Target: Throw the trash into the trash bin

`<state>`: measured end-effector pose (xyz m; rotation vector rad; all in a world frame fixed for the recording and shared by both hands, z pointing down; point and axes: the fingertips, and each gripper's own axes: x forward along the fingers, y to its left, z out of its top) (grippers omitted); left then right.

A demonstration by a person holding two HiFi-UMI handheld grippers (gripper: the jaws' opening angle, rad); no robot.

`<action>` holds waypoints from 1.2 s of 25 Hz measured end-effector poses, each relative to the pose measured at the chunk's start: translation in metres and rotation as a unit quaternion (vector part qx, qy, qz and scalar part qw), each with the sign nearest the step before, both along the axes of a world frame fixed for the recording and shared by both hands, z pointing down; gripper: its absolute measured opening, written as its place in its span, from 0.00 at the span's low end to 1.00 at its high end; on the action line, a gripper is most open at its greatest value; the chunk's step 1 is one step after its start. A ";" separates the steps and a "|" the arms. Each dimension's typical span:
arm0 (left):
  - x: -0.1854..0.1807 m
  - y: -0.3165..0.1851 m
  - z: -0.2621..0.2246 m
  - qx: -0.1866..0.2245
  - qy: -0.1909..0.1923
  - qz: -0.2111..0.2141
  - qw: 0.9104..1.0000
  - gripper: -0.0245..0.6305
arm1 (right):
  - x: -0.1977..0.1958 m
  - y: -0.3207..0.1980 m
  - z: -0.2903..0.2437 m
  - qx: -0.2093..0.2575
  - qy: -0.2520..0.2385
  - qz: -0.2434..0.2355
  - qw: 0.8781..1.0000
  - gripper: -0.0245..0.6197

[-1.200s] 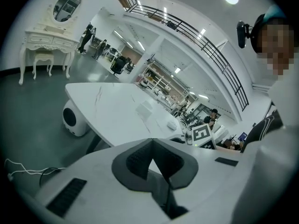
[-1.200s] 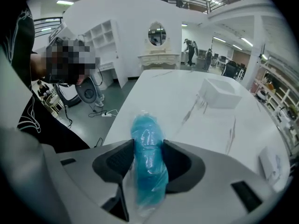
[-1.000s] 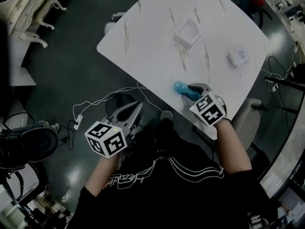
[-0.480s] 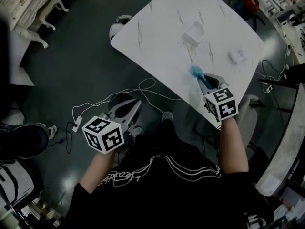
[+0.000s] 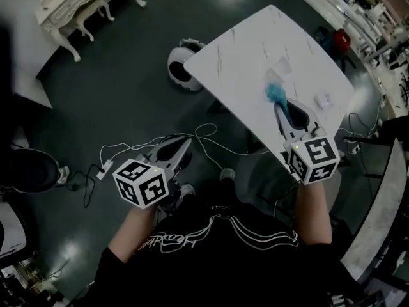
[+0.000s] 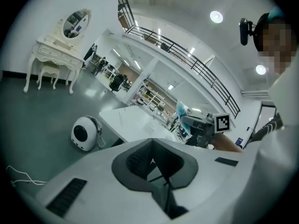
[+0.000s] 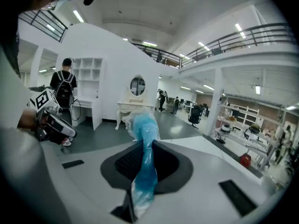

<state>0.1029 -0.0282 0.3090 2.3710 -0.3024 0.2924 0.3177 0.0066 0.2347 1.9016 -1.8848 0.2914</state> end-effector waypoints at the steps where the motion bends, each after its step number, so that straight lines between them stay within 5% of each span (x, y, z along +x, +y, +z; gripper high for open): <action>1: -0.012 -0.004 -0.002 0.003 0.002 -0.009 1.000 0.04 | -0.015 -0.007 -0.007 0.006 0.006 -0.013 1.000 0.15; 13: -0.174 -0.049 -0.007 0.030 0.002 -0.139 0.990 0.04 | -0.220 -0.086 -0.005 0.019 -0.045 -0.190 0.981 0.15; 20: -0.244 -0.051 0.055 -0.033 -0.023 -0.222 0.974 0.04 | -0.322 -0.101 0.065 -0.064 -0.151 -0.285 0.944 0.15; 30: -0.235 -0.032 0.211 -0.113 -0.086 -0.249 0.958 0.04 | -0.321 -0.100 0.256 -0.213 -0.181 -0.287 0.916 0.15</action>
